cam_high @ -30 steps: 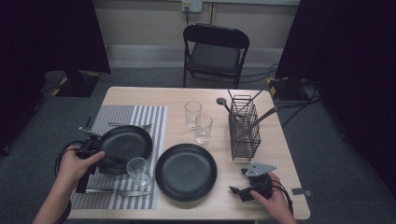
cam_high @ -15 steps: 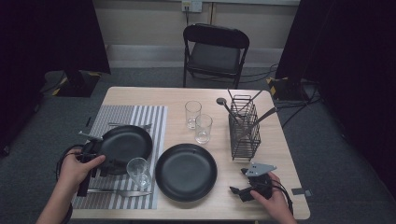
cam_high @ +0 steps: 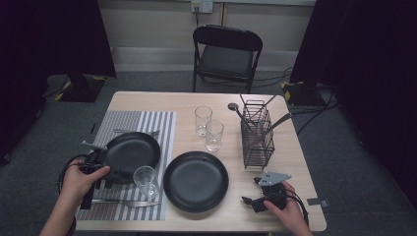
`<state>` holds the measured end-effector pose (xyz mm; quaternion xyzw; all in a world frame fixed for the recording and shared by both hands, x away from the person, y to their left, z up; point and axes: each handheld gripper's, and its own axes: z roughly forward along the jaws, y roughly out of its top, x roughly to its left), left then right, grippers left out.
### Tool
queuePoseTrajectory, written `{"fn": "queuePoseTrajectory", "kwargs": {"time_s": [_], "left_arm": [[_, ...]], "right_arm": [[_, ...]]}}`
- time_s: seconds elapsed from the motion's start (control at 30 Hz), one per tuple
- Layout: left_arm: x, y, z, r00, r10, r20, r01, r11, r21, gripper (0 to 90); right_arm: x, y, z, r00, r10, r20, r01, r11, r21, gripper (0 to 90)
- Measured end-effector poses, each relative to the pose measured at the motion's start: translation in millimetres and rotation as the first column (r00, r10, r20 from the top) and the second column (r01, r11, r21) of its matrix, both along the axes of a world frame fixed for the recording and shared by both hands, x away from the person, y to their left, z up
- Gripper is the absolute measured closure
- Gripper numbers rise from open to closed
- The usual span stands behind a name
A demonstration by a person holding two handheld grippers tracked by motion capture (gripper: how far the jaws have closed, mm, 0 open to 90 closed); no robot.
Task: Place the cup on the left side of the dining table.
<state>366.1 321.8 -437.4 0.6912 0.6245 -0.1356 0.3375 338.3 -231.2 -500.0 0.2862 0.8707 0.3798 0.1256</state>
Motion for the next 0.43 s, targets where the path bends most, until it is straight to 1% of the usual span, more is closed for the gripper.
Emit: {"fn": "queuePoseTrajectory", "kwargs": {"time_s": [0.03,0.1,0.13,0.17,0.2,0.27,0.33,0.4,0.43], "left_arm": [[-0.4,0.4,-0.1,1.0000,-0.006,0.005,0.006,0.9999,0.012,27.9],[-1.2,0.2,-1.0,1.0000,0.003,0.008,-0.003,0.9999,0.014,27.9],[-1.3,1.4,-1.7,0.9997,-0.010,0.020,0.010,0.9995,0.031,27.8],[-1.7,2.2,-2.3,0.9997,-0.014,0.019,0.014,0.9995,0.029,27.9],[-2.5,1.7,-3.3,0.9997,-0.003,0.025,0.002,0.9996,0.028,27.9],[-3.7,2.5,-3.9,0.9995,-0.002,0.031,0.001,0.9997,0.023,27.9],[-4.4,3.0,-3.8,0.9995,0.000,0.032,-0.001,0.9994,0.036,27.7],[-5.2,4.0,-2.9,0.9989,0.009,0.046,-0.011,0.9990,0.044,27.7],[-5.6,4.6,-2.4,0.9991,0.000,0.043,-0.001,0.9991,0.042,27.6]], "right_arm": [[0.0,0.0,0.0,1.0000,0.000,0.000,0.000,1.0000,0.000,13.8],[0.0,0.0,0.0,1.0000,0.000,-0.001,0.000,1.0000,0.000,13.8],[0.0,0.0,0.0,1.0000,0.000,0.000,0.000,1.0000,0.000,13.8],[0.0,0.0,0.0,1.0000,0.000,0.000,0.000,1.0000,0.000,13.8],[0.0,0.0,0.0,1.0000,0.000,0.000,0.000,1.0000,0.000,13.8],[0.0,0.0,0.0,1.0000,0.000,0.000,0.000,1.0000,0.000,13.8],[0.0,0.0,0.0,1.0000,0.000,0.000,0.000,1.0000,-0.001,13.7],[-0.1,0.1,0.0,1.0000,-0.001,0.001,0.001,1.0000,-0.002,13.6],[-0.1,0.1,-0.1,1.0000,-0.001,0.002,0.001,1.0000,-0.001,13.6]]}}
